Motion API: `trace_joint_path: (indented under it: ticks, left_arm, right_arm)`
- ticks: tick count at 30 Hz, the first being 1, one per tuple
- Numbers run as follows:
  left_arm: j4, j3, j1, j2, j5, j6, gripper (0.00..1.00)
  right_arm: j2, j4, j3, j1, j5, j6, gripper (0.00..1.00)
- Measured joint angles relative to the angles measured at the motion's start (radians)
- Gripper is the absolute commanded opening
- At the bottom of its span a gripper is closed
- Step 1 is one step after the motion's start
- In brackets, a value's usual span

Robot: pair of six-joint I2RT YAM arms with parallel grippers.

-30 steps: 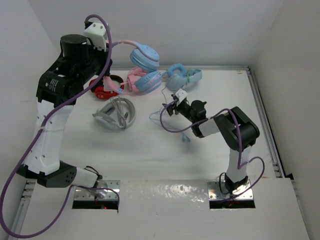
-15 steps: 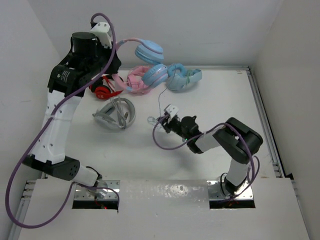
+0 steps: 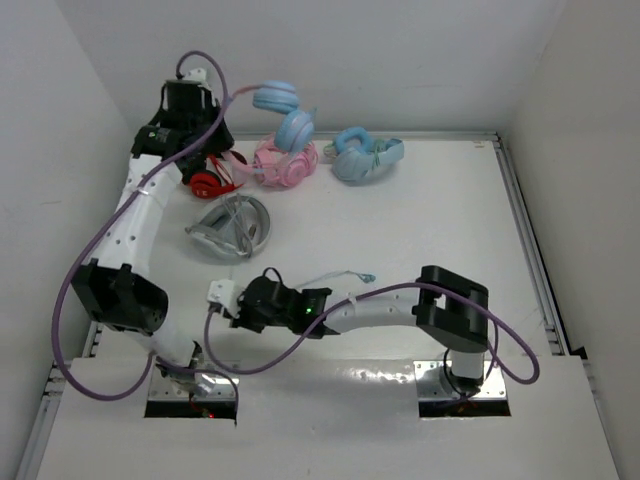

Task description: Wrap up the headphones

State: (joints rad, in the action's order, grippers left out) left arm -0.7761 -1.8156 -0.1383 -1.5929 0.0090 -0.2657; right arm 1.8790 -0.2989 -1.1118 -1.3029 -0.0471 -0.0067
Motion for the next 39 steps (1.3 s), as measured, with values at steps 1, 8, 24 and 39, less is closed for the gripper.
trace_joint_path:
  ticks: [1,8,24,39]
  left_arm:
    - [0.016,0.047,0.0,-0.012,-0.014,0.005,0.0]
    - [0.055,0.228,-0.003,-0.105,-0.049,0.07,0.0]
    - [0.233,0.425,-0.233,0.041,-0.216,0.443,0.0]
    - [0.401,0.522,-0.262,0.06,-0.464,0.6,0.0]
  right_arm:
    - [0.0,0.06,-0.06,-0.019,0.01,-0.014,0.0]
    - [-0.004,0.391,-0.407,-0.033,0.049,-0.081,0.0]
    - [-0.03,1.017,-1.073,0.161,-0.118,-0.277,0.0]
    - [-0.178,1.184,-1.051,0.31,-0.381,-0.337,0.0]
